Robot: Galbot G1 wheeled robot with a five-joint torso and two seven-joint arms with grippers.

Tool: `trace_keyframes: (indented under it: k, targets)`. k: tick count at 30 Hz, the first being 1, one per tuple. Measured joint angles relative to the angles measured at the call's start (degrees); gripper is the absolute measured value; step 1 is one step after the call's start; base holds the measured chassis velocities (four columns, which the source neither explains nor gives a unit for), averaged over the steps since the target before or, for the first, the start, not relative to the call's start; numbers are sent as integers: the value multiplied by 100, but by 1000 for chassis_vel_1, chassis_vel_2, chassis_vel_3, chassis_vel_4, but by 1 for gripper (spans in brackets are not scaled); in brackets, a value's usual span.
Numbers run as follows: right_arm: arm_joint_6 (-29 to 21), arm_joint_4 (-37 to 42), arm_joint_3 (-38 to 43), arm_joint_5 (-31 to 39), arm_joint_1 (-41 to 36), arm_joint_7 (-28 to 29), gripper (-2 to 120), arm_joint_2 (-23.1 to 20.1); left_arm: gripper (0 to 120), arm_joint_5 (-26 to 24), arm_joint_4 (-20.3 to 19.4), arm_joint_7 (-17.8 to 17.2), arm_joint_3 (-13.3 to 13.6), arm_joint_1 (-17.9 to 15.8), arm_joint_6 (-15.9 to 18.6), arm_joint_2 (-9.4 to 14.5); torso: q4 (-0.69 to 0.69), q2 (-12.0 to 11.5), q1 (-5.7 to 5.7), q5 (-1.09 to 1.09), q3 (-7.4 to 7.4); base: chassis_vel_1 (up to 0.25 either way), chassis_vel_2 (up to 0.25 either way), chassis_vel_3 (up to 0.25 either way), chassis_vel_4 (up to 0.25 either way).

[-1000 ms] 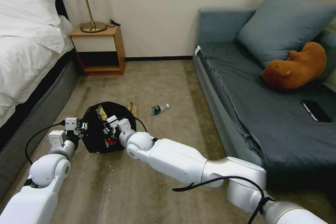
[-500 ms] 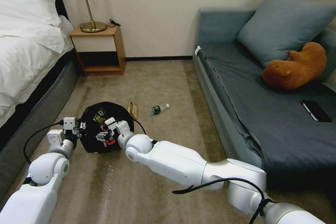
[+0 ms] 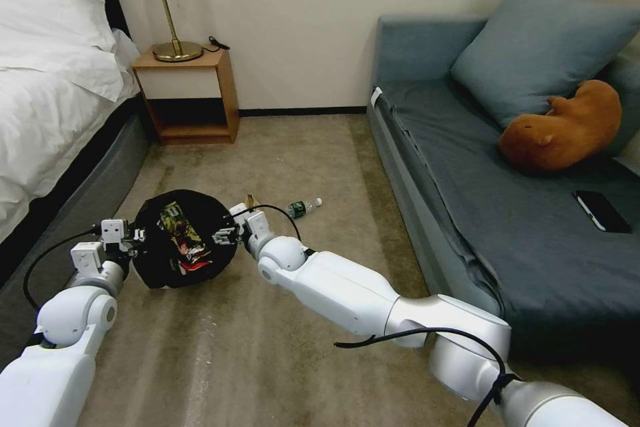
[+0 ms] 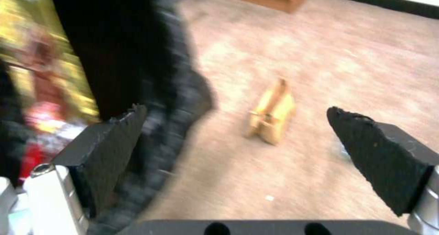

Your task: Pick up the trash bin, then pick up the garbage on the floor and place it into the trash bin.

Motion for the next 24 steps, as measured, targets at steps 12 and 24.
trace_keyframes:
  k: [12, 24]
  targets:
    - [-129, -291, 514, -381, -258, 182, 100, -204, 5, 13, 175, -14, -42, 9, -69, 21, -1, 0, 0, 0, 0, 0, 0, 0, 0]
    - [-138, -601, 885, -611, -444, 39, 100, -387, 5, -12, 261, -21, -98, 13, -100, 77, 0, 0, 0, 1, 0, 0, 0, 0, 0]
